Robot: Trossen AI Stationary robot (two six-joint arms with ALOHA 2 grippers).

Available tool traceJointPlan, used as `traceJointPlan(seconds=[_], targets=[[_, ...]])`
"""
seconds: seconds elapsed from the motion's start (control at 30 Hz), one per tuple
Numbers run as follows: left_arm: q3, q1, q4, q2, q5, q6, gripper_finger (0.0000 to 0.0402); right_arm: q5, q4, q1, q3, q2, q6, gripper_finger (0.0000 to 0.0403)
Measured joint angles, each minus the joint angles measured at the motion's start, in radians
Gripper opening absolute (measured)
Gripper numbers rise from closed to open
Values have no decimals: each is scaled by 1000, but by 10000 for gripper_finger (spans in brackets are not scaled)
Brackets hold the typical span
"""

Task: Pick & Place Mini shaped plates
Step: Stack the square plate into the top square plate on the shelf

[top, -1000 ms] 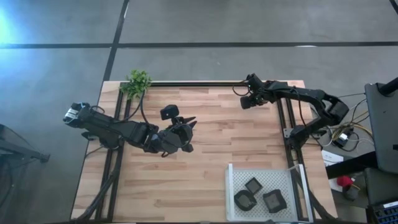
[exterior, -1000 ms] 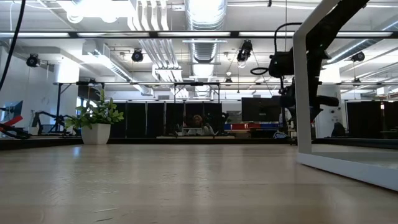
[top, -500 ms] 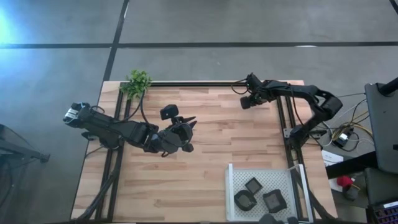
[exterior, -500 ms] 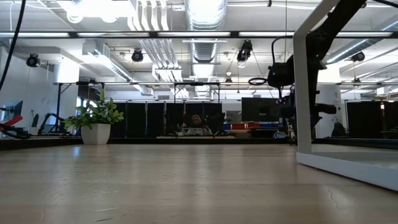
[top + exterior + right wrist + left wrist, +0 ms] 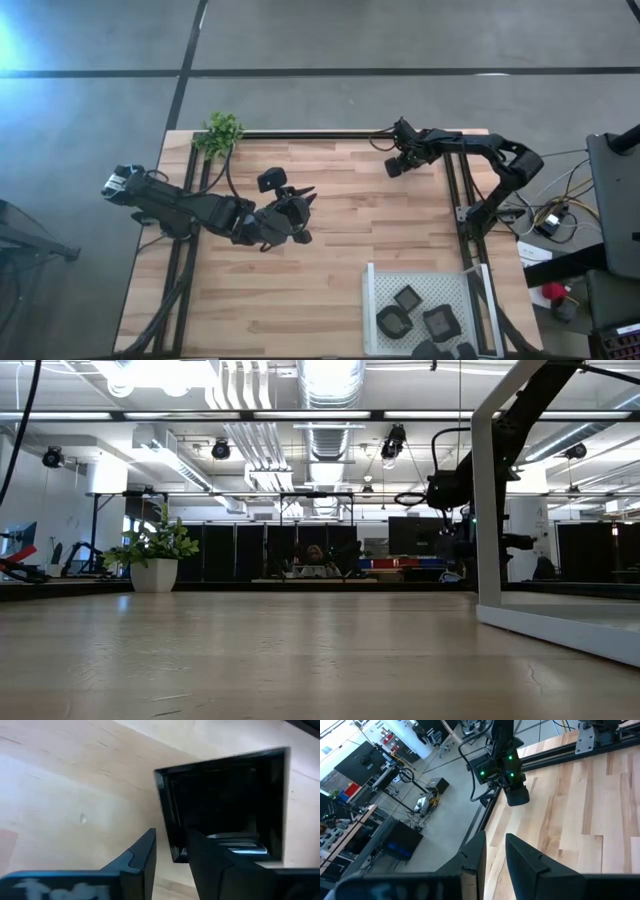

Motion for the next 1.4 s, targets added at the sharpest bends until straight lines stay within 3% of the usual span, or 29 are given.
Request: traceJointPlan(seconds=[0.3, 1.23, 1.4], targets=[[0, 0, 0, 0, 0, -2, 73, 74, 0, 0, 11, -16, -40, 87], [0, 3, 0, 0, 0, -59, 73, 74, 101, 0, -33, -9, -93, 68], [0, 3, 0, 0, 0, -58, 73, 76, 102, 0, -35, -9, -111, 34]])
